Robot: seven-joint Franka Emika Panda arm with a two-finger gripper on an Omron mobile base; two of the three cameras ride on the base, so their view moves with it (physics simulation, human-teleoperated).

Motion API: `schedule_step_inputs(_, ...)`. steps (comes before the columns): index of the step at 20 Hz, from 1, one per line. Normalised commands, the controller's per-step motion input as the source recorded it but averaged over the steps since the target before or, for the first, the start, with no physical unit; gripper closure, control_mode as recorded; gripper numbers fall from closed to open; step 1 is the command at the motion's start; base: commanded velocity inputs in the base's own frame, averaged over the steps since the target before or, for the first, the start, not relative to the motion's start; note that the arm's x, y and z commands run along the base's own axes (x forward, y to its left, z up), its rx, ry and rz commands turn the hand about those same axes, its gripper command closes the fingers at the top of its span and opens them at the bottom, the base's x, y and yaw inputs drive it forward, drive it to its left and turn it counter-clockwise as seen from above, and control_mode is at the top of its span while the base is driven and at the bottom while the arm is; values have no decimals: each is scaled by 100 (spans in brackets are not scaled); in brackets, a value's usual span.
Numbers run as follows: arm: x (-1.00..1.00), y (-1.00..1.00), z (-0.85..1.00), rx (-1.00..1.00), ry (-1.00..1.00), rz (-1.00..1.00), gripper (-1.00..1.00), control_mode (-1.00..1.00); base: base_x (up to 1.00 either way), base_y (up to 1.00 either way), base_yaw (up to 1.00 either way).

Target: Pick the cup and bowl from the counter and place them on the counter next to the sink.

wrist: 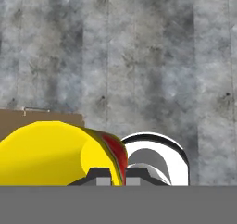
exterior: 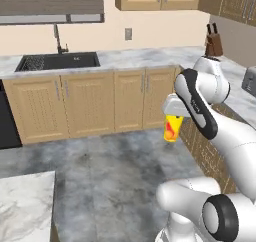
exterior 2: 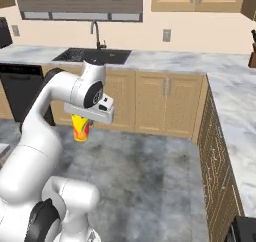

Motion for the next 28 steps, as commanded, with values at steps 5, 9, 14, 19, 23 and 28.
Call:
schedule_step_inputs(5, 0, 0, 0, 0, 0, 0, 100, 100, 100, 0, 0)
schedule_step_inputs(9, 0, 0, 0, 0, 0, 0, 100, 100, 100, 0, 0)
schedule_step_inputs(14, 0, 0, 0, 0, 0, 0, 100, 100, 100, 0, 0)
schedule_step_inputs(19, 0, 0, 0, 0, 0, 0, 100, 100, 100, 0, 0)
schedule_step_inputs(23, 0, 0, 0, 0, 0, 0, 100, 100, 100, -2, 0)
schedule_step_inputs(28, 0, 0, 0, 0, 0, 0, 100, 100, 100, 0, 0)
